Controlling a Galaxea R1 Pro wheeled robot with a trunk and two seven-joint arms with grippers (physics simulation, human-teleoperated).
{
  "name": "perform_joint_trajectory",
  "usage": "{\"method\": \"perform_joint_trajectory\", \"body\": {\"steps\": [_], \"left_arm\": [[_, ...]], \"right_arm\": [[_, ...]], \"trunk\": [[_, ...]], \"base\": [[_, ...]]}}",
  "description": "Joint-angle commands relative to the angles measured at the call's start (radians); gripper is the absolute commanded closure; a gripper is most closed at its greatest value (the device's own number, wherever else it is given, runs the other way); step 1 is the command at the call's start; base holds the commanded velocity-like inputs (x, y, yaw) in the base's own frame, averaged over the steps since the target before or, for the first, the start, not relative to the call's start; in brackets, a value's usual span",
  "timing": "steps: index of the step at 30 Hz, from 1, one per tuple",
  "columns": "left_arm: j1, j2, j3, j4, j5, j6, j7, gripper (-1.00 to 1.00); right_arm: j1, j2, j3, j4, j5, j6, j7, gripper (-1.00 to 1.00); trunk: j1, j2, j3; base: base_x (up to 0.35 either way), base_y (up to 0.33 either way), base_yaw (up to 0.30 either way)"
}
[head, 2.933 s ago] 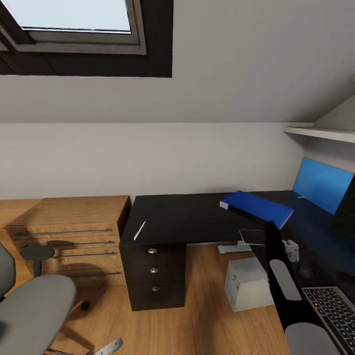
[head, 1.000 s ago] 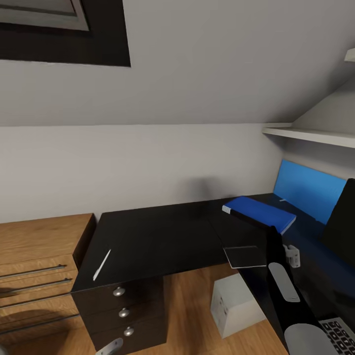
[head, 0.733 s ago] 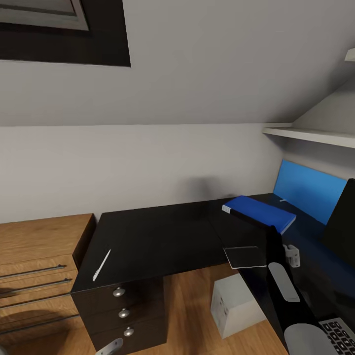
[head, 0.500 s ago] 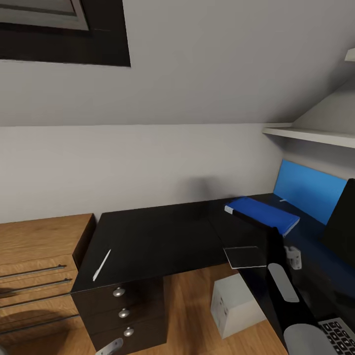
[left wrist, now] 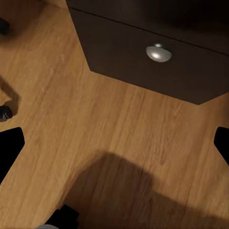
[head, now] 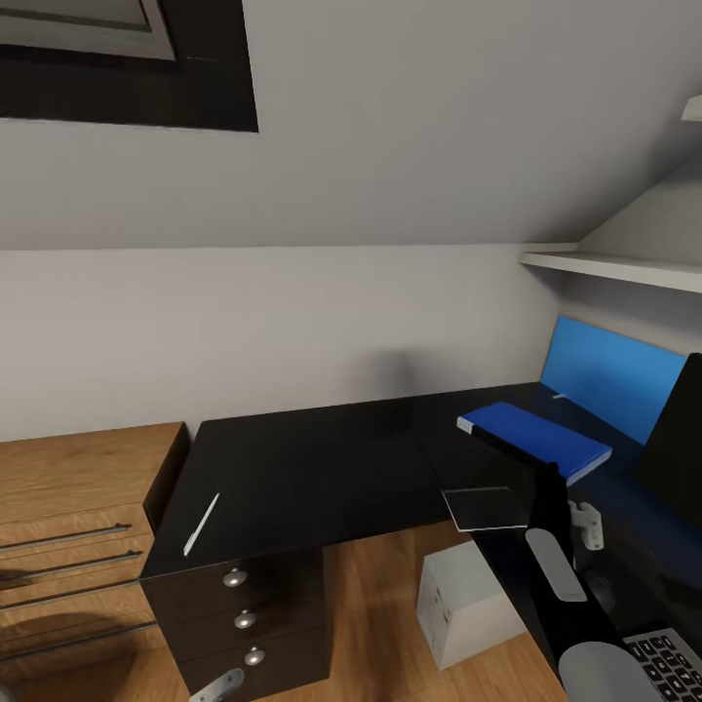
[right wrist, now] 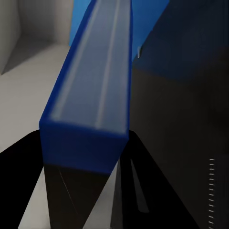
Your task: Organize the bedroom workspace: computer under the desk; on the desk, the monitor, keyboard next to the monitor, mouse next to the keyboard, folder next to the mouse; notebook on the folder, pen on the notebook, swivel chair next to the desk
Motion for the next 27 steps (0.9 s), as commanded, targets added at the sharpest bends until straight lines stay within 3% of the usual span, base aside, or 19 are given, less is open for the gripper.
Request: {"method": "perform_joint_trajectory", "body": {"steps": [1,18,27], "left_arm": [[-0.001,0.000,-0.009,0.000,0.010,-0.005,0.005,-1.00],[-0.001,0.000,-0.007,-0.005,0.008,-0.005,0.005,-1.00],[-0.001,-0.001,-0.007,-0.008,0.008,-0.006,0.005,-1.00]], "right_arm": [[-0.001,0.000,0.002,0.000,-0.004,-0.003,-0.002,1.00],[-0.001,0.005,0.003,-0.010,-0.019,0.001,0.005,1.00],[-0.001,0.003,0.004,-0.011,-0.057,0.002,0.005,1.00]], "trunk": [[0.000,-0.001,-0.001],[0.000,-0.001,-0.001],[0.035,-0.064,-0.029]], "base": [[0.000,0.000,0.000],[0.000,0.000,0.000],[0.000,0.000,0.000]]}}
